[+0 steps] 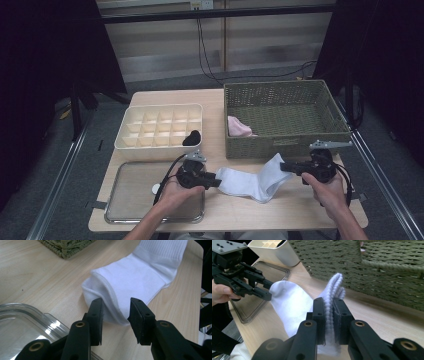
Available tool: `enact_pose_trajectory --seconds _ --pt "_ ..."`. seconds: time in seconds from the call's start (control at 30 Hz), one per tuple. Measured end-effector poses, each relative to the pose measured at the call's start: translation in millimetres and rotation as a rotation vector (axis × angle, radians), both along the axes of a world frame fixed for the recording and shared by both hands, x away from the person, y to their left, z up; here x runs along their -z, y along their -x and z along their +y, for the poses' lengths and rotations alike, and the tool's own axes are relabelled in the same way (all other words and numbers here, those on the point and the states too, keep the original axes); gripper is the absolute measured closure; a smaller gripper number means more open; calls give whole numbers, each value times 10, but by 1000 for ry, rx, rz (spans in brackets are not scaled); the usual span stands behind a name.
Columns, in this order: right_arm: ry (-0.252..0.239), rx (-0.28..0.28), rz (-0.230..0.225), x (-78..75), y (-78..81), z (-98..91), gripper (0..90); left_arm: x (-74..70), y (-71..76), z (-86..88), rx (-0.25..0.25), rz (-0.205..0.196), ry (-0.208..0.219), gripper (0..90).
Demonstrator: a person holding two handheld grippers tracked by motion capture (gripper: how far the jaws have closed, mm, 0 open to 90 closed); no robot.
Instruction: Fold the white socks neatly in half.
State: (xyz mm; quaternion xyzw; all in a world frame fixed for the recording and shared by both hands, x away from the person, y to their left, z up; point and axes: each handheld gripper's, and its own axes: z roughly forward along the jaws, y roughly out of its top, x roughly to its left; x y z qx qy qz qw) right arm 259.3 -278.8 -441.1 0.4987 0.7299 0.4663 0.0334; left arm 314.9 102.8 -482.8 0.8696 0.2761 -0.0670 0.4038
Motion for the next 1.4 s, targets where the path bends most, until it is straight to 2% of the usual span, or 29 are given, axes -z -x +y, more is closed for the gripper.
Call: enact_pose_trajectory --seconds 0.27,0.6,0.67,0.77,0.9,1.27,1.4 --pt "-4 -13 0 -40 -24 69 815 -4 31 -11 2 4 12 623" --pt "-6 -41 -11 -102 1 122 815 -11 28 -56 12 0 6 640" --pt "-11 -46 -12 -120 0 125 815 -5 27 -72 -6 2 15 647" --pt "-14 -52 -12 -141 -1 148 815 -1 22 -113 -4 -1 25 662" --pt "-11 -60 -8 -146 -14 199 813 -7 33 -147 8 -2 14 657" --pt "-13 -93 -10 -154 -77 352 810 5 44 -161 12 2 18 654" --pt "-8 -118 -12 -162 -114 463 809 -1 48 -172 8 8 24 654"
